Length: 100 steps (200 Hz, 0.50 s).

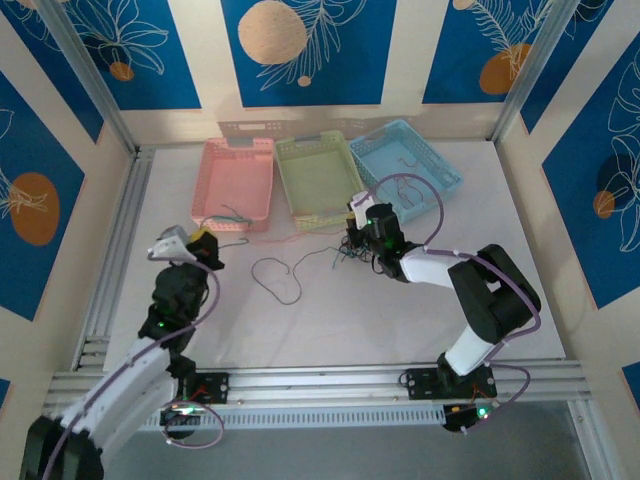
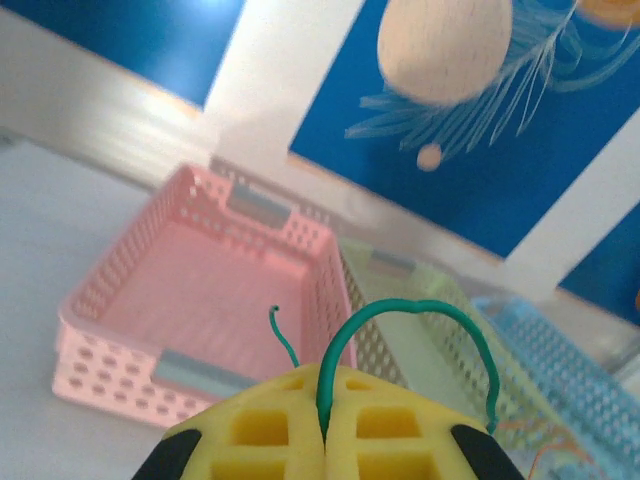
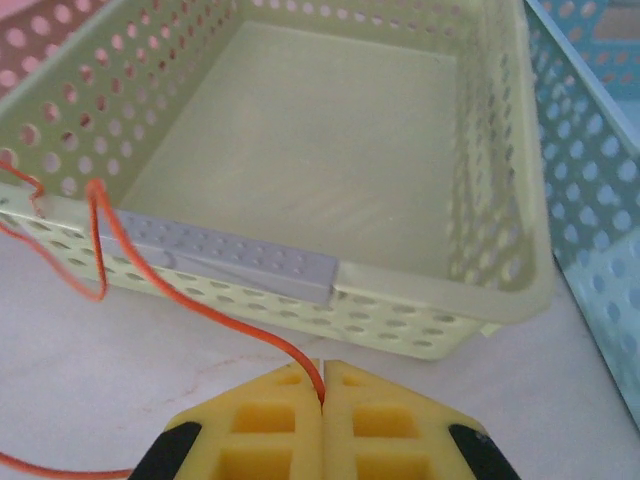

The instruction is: Untangle the cables

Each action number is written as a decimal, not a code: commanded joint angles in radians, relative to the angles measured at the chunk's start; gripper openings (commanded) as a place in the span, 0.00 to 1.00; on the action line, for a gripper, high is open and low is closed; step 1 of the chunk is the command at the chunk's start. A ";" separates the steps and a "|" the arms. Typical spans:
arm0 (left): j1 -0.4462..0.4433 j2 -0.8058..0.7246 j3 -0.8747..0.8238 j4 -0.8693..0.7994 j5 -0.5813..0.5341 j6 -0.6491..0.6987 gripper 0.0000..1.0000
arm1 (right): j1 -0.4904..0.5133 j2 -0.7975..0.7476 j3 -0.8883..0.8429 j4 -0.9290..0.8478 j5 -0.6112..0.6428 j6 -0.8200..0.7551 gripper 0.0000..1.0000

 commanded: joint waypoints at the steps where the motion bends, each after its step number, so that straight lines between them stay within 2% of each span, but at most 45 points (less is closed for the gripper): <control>1: 0.018 -0.137 0.139 -0.300 -0.134 0.054 0.00 | -0.011 -0.010 0.030 -0.045 0.091 0.048 0.00; 35: 0.022 -0.186 0.354 -0.587 -0.218 0.166 0.00 | -0.047 -0.026 0.018 -0.064 0.099 0.114 0.00; 71: 0.022 -0.142 0.513 -0.674 -0.300 0.284 0.00 | -0.073 -0.032 0.015 -0.095 0.117 0.167 0.00; 85: 0.022 -0.092 0.564 -0.681 -0.262 0.285 0.00 | -0.078 -0.029 0.021 -0.105 0.110 0.174 0.00; 100: 0.022 -0.018 0.597 -0.643 -0.158 0.281 0.00 | -0.077 -0.027 0.022 -0.102 0.108 0.168 0.00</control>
